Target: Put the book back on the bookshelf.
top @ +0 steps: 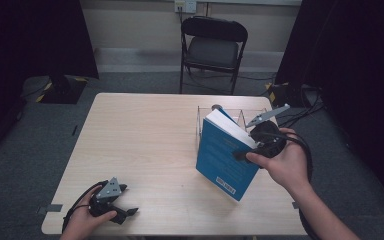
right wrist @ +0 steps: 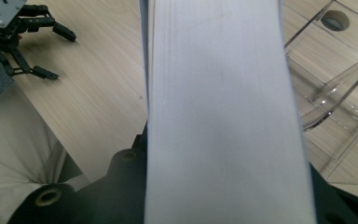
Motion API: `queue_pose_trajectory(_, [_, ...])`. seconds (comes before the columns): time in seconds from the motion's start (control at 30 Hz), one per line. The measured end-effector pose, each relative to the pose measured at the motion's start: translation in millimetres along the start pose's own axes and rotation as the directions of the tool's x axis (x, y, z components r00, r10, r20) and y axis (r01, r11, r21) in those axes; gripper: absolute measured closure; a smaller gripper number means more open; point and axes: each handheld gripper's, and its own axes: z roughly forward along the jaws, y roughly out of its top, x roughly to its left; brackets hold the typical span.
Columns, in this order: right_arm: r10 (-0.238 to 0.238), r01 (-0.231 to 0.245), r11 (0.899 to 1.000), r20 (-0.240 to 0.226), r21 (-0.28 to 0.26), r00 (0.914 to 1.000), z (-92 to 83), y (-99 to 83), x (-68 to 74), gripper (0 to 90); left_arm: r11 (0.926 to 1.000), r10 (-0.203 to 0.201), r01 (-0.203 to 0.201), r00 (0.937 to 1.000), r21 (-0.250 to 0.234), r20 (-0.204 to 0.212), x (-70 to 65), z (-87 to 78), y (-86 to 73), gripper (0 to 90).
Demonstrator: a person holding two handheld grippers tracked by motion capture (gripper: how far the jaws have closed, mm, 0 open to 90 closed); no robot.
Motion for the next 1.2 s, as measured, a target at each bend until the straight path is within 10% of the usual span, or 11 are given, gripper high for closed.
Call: queue_pose_trajectory(1.2, [0.158, -0.157, 0.987, 0.13, -0.016, 0.9788, 25.0, 19.2, -17.8, 62.0, 1.0, 0.002, -0.002, 1.0, 0.006, 0.002, 0.1, -0.5, 0.2, 8.4])
